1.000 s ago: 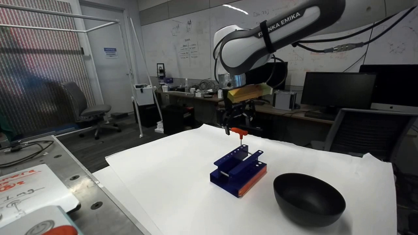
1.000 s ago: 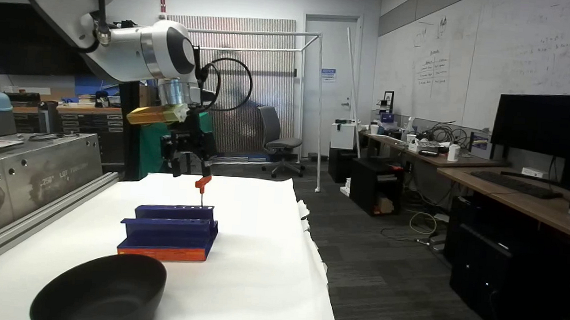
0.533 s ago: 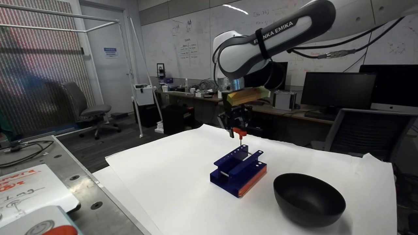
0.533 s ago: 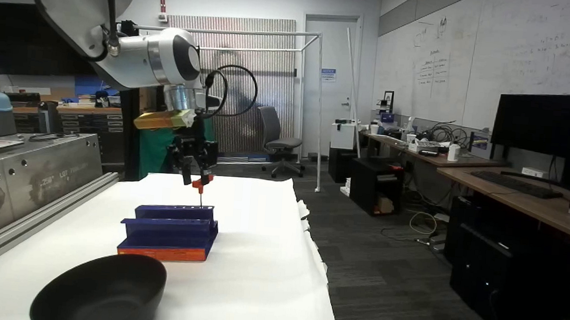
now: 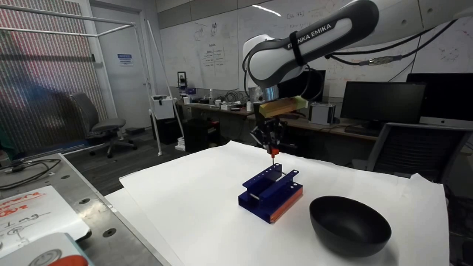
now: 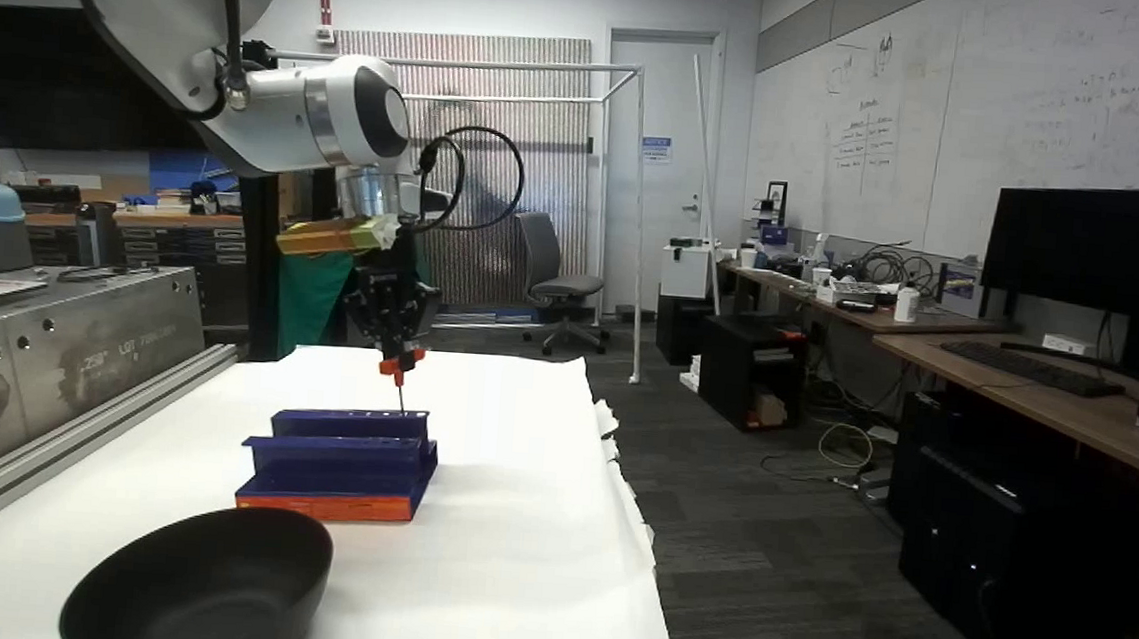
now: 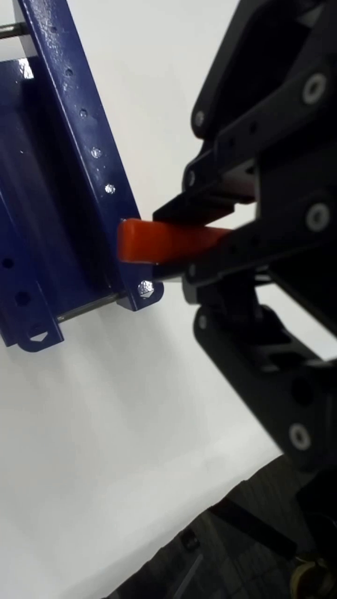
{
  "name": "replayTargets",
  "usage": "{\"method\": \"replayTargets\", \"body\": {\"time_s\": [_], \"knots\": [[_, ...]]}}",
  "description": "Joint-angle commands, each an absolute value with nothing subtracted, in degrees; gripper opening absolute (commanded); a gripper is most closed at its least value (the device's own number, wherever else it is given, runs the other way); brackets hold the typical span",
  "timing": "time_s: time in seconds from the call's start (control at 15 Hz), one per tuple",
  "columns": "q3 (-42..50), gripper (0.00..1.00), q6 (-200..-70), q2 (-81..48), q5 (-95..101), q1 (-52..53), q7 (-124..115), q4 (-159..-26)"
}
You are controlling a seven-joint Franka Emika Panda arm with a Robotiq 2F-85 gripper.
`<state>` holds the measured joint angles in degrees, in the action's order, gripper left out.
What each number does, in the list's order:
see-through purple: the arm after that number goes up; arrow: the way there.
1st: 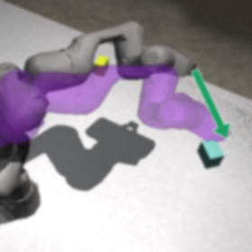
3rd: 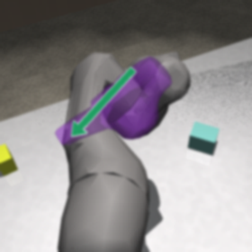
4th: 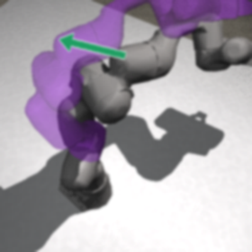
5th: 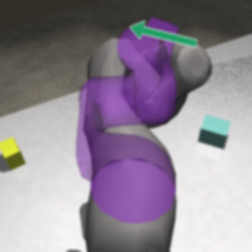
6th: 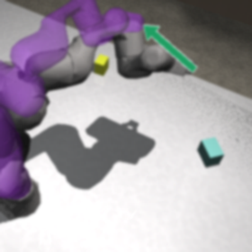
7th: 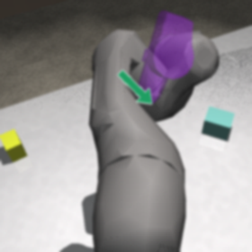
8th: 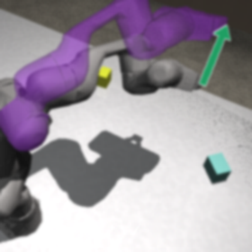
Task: Pick up the orange object tool and put it in the bowl
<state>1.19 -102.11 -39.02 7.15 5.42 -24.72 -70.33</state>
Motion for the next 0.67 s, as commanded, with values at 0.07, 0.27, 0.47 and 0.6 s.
{"method": "replayTargets", "body": {"time_s": [0.07,0.27,0.47,0.6], "knots": [[2.1,0.12,-95.3,-32.1,5.9,6.6,-25.5,-70.7],[1.9,0.12,-87.3,-28.0,4.5,6.7,-28.1,-68.5],[2.2,0.12,-72.2,-25.8,2.1,6.0,-33.2,-64.0],[1.9,0.12,-64.2,-26.1,-1.1,4.5,-33.5,-61.6]]}}
